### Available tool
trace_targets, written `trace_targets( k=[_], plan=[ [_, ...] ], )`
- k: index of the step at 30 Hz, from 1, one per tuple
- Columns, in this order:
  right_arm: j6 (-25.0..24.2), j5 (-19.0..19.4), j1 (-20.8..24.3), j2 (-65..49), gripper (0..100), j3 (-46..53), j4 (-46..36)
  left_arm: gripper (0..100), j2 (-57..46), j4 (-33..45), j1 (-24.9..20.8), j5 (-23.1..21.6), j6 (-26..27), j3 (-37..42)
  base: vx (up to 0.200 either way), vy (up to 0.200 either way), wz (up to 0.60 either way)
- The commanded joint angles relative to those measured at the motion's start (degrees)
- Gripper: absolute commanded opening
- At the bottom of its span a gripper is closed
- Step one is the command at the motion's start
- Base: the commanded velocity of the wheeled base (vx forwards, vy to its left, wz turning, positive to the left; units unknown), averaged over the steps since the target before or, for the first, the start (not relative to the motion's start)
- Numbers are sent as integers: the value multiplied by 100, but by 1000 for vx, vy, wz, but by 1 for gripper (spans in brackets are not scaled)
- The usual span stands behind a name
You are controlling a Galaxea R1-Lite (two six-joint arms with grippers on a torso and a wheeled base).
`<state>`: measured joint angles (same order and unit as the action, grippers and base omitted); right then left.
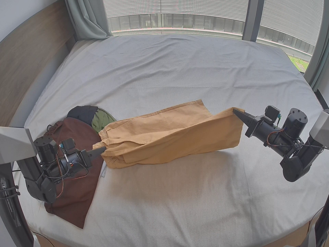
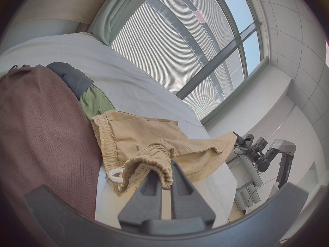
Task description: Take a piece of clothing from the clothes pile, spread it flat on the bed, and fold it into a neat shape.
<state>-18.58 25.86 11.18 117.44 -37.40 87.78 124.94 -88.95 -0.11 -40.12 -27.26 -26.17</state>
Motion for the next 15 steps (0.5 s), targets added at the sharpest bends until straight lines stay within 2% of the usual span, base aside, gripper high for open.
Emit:
trace_targets(
  k=[1, 7, 15],
  plan=[
    [-137, -10, -19, 393, 0, -593, -16, 0, 13, -8, -86, 215, -113, -125, 0, 0, 0],
    [-295, -10, -37, 727, 0, -1322, -51, 0, 39, -8, -112, 400, -219, -265, 0, 0, 0],
    [-313, -19, -46, 921, 0, -2017, -561, 0, 83, -8, -209, 716, -438, -468, 0, 0, 0]
  ],
)
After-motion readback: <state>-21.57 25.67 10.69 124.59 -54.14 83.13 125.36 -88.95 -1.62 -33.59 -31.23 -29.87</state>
